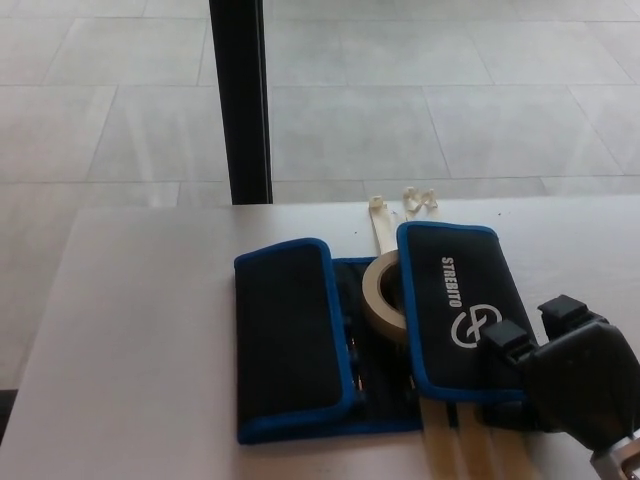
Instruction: The robot uses its right hand to open a black folded toolkit cover kept in the middle of the desk
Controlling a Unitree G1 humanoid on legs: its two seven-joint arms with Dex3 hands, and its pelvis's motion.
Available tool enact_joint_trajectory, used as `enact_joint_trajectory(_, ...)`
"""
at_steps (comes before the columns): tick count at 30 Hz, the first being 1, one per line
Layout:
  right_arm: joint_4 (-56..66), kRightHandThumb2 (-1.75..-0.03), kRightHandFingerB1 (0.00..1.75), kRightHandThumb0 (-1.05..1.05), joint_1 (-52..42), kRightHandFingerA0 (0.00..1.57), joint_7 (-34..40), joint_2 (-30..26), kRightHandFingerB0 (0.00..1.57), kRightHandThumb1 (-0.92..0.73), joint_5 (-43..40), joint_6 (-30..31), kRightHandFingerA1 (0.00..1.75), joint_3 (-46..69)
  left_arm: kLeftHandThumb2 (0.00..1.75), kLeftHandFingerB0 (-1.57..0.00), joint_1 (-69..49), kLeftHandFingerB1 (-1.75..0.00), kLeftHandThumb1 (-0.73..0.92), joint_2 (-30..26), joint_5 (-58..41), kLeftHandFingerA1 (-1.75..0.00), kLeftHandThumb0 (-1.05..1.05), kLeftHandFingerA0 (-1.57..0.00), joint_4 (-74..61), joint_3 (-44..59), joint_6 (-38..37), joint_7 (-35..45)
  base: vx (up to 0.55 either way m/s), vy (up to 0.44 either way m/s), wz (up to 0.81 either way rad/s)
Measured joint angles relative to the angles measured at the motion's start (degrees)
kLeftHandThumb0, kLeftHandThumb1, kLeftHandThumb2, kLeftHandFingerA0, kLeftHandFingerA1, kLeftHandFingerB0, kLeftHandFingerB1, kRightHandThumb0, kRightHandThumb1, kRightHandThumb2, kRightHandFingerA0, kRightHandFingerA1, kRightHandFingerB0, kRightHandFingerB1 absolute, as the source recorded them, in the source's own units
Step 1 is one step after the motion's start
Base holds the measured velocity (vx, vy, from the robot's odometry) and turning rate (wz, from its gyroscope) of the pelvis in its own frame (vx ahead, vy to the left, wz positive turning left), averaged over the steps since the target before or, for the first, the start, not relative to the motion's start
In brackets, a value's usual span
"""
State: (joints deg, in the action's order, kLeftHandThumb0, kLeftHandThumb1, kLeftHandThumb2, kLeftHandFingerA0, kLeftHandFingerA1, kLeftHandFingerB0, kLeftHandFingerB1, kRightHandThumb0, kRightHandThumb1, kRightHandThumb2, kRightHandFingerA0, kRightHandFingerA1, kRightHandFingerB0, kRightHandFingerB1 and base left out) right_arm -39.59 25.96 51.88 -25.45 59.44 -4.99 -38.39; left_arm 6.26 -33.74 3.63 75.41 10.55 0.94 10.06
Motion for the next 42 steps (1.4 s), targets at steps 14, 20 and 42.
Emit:
enact_joint_trajectory(14, -10.3, -0.61, 0.73, -0.38, 3.4, 0.82, 3.1, 3.8, 0.90, -0.59, 0.9, 0.2, 1.67, 0.1, 0.68, -0.33, 0.4, -0.38, 0.92, -0.1, 0.1, -0.51, -0.83, -0.36, 0.1, -0.1, -0.1, 0.5, 0.00, 0.000, 0.00)
enact_joint_trajectory(20, -12.3, -0.91, 0.80, -0.37, 3.4, 1.25, 3.9, 8.5, 0.82, -0.44, -2.4, 0.0, 1.38, 7.5, 0.68, -0.33, 0.4, -0.38, 0.92, -0.1, 0.1, -0.49, -0.86, -0.36, 0.0, -0.3, -0.2, 1.0, 0.00, 0.000, 0.00)
enact_joint_trajectory(42, -7.1, -0.82, 0.71, -0.15, 1.7, 0.91, 2.0, 21.3, 0.89, -0.63, -15.6, -6.3, 1.28, 31.0, 0.72, -0.40, 0.4, -0.43, 0.92, 0.1, 0.1, -0.60, -0.86, -0.44, 0.0, -0.8, -0.2, 0.9, 0.00, 0.000, 0.00)
